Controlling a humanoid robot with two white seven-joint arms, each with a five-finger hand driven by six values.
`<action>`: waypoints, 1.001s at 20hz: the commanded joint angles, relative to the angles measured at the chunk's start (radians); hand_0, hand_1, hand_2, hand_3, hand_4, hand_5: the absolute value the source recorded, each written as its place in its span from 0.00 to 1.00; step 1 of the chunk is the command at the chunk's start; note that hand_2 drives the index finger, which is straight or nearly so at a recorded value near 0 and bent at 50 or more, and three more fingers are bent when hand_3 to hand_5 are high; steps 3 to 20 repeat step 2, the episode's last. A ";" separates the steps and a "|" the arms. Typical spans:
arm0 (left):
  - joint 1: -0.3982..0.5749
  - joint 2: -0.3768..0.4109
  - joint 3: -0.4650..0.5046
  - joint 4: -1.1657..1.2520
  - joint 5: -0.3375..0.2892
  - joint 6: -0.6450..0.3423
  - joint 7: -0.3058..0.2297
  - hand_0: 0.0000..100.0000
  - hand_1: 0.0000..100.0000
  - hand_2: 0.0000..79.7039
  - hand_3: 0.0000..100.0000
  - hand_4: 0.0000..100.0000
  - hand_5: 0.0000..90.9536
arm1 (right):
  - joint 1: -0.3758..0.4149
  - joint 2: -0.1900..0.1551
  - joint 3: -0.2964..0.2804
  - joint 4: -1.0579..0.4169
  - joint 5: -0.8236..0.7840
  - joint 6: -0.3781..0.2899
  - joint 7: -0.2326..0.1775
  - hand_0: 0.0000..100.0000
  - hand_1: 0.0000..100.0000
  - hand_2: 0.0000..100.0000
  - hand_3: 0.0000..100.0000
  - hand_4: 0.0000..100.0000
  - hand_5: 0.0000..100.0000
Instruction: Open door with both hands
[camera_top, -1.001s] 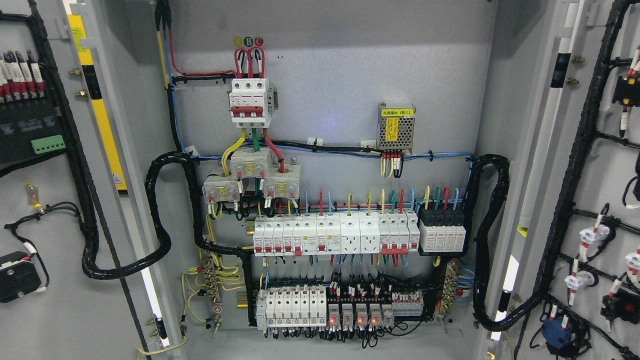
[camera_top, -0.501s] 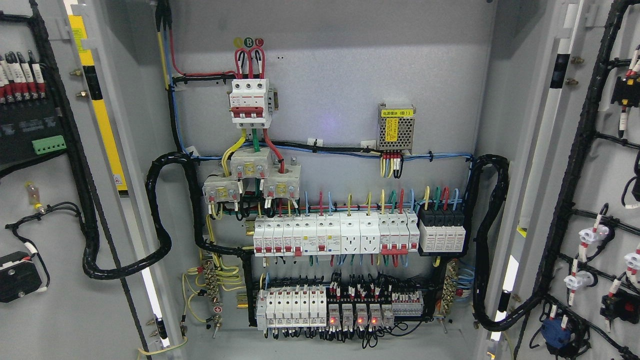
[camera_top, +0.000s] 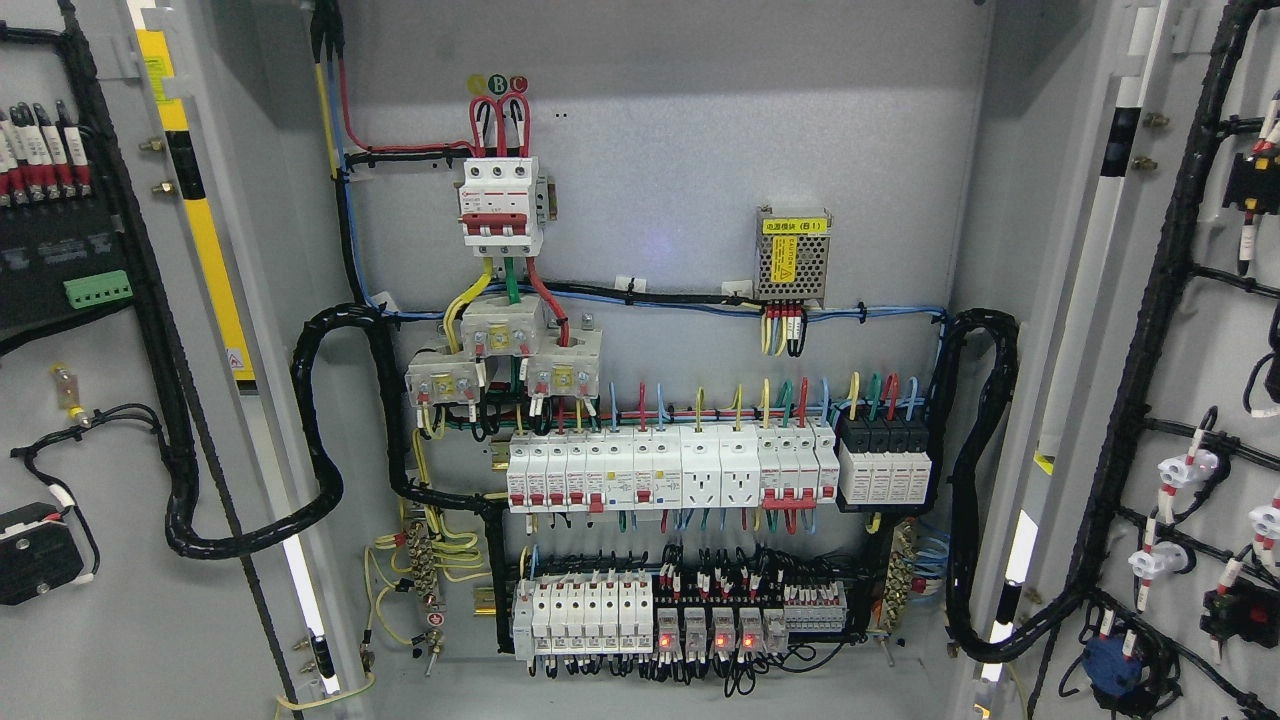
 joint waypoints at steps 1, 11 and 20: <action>0.002 0.004 -0.020 0.040 -0.006 -0.009 0.002 0.00 0.00 0.00 0.00 0.00 0.00 | -0.019 0.011 -0.036 0.078 0.002 0.011 -0.001 0.24 0.00 0.00 0.00 0.00 0.00; 0.002 0.004 -0.020 0.040 -0.008 -0.009 0.003 0.00 0.00 0.00 0.00 0.00 0.00 | -0.019 0.011 -0.053 0.080 0.002 0.012 -0.001 0.24 0.00 0.00 0.00 0.00 0.00; 0.002 0.004 -0.020 0.040 -0.008 -0.009 0.003 0.00 0.00 0.00 0.00 0.00 0.00 | -0.019 0.011 -0.053 0.080 0.002 0.012 -0.001 0.24 0.00 0.00 0.00 0.00 0.00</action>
